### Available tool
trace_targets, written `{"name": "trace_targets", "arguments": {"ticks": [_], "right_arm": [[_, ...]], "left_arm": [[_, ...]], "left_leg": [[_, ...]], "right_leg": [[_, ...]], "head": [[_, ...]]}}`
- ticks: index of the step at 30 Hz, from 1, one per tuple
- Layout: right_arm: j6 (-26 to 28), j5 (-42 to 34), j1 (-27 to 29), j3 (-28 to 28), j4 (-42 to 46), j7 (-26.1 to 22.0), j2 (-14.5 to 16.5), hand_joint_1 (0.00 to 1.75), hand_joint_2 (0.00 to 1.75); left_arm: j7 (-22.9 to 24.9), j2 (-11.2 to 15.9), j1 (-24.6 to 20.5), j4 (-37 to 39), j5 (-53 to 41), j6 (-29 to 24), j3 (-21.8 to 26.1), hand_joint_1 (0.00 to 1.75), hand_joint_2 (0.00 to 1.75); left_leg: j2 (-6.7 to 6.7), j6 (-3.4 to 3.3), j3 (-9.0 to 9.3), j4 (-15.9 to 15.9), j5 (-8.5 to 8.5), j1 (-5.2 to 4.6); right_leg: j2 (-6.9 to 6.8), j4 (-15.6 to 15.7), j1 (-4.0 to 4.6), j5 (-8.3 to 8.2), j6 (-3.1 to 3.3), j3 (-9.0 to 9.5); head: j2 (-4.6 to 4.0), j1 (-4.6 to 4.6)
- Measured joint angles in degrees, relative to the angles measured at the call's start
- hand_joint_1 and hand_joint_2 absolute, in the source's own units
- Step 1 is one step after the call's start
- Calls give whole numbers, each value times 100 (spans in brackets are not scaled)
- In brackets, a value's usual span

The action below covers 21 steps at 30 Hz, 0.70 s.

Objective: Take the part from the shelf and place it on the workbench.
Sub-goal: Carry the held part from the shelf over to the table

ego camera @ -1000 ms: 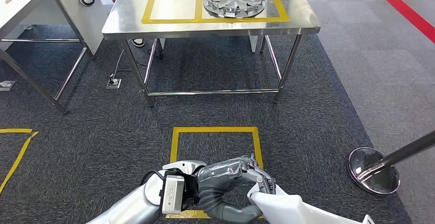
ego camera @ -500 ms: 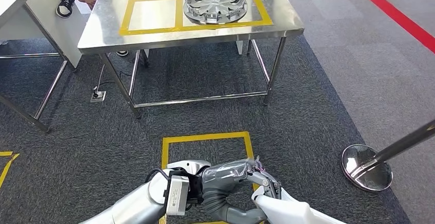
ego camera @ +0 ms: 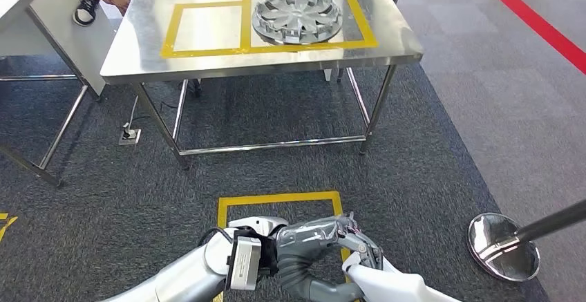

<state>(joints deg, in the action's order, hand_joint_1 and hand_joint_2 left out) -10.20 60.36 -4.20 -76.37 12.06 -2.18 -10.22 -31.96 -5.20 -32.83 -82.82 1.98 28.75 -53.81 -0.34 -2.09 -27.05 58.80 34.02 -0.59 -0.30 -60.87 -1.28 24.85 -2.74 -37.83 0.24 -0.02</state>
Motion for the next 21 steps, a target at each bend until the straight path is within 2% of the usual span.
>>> {"name": "trace_targets", "arguments": {"ticks": [1,3,5,6,7,8,9,10,11,13,14,15,18,19,21], "right_arm": [[4,5,1,0,0,20,1,0,0],[11,21,1,1,1,35,1,0,0],[23,39,-10,2,1,34,3,0,0],[30,48,-11,3,1,33,7,0,0],[36,58,-9,4,1,33,14,0,0],[42,67,-4,6,1,32,24,0,0],[47,74,1,9,1,30,34,0,0],[49,79,4,15,1,24,43,0,0],[51,82,4,21,1,15,51,0,0],[54,84,-6,34,0,-9,76,0,0],[58,84,-16,39,1,-23,89,0,0],[66,84,-26,44,1,-36,102,0,0],[124,96,-41,76,1,-66,127,0,0],[151,101,-50,88,0,-72,133,0,0],[193,103,-69,101,0,-76,126,0,0]], "left_arm": [[-4,2,-4,7,3,-10,-1,175,175],[-8,-7,-17,7,12,-27,4,175,175],[-12,-12,-25,8,19,-38,10,175,175],[-14,-8,-22,11,21,-40,13,175,175],[-15,-4,-19,19,22,-42,16,175,175],[-15,1,-13,30,23,-43,20,175,175],[-15,6,-7,39,23,-44,25,175,175],[-15,11,-3,47,23,-45,31,175,175],[-15,14,1,50,23,-46,39,175,175],[-15,23,5,54,21,-47,56,175,175],[-16,26,9,57,15,-48,63,175,175],[-16,28,13,60,7,-50,69,175,175],[-21,2,17,60,-16,-66,102,175,175],[-23,-11,17,59,-22,-75,114,175,175],[-31,-23,26,59,-46,-93,131,175,175]], "left_leg": [[-2,35,20,8,15,-4],[5,96,-101,238,-63,3],[6,157,-504,822,-128,14],[5,184,-766,1160,-64,20],[6,204,-1031,1445,73,26],[6,214,-1262,1626,216,28],[6,212,-1423,1666,299,25],[5,197,-1501,1551,274,20],[4,165,-1500,1288,105,10],[-14,47,-1391,590,-539,-44],[-33,-7,-1334,335,-781,-74],[-49,-50,-1277,185,-922,-99],[-61,-122,-1034,43,-870,-93],[-55,-151,-940,-1,-845,-79],[-41,-184,-783,-49,-763,-57]], "right_leg": [[3,-3,13,59,52,22],[28,23,-2,107,144,112],[41,74,-31,188,207,245],[43,90,-35,238,224,313],[49,98,-38,295,228,383],[57,101,-39,356,226,457],[67,102,-37,423,224,539],[77,103,-31,492,223,630],[85,105,-22,562,221,726],[101,114,-2,708,202,889],[112,127,2,781,177,951],[122,147,5,830,147,1016],[128,47,1,762,45,1141],[119,-164,-1,696,23,1050],[99,-806,-6,714,-7,623]], "head": [[0,-5],[0,-10],[0,-20],[0,-22],[0,-27],[0,-27],[0,-29],[0,-31],[0,-29],[0,-24],[0,-24],[0,-29],[0,-39],[0,-30],[0,-14]]}}
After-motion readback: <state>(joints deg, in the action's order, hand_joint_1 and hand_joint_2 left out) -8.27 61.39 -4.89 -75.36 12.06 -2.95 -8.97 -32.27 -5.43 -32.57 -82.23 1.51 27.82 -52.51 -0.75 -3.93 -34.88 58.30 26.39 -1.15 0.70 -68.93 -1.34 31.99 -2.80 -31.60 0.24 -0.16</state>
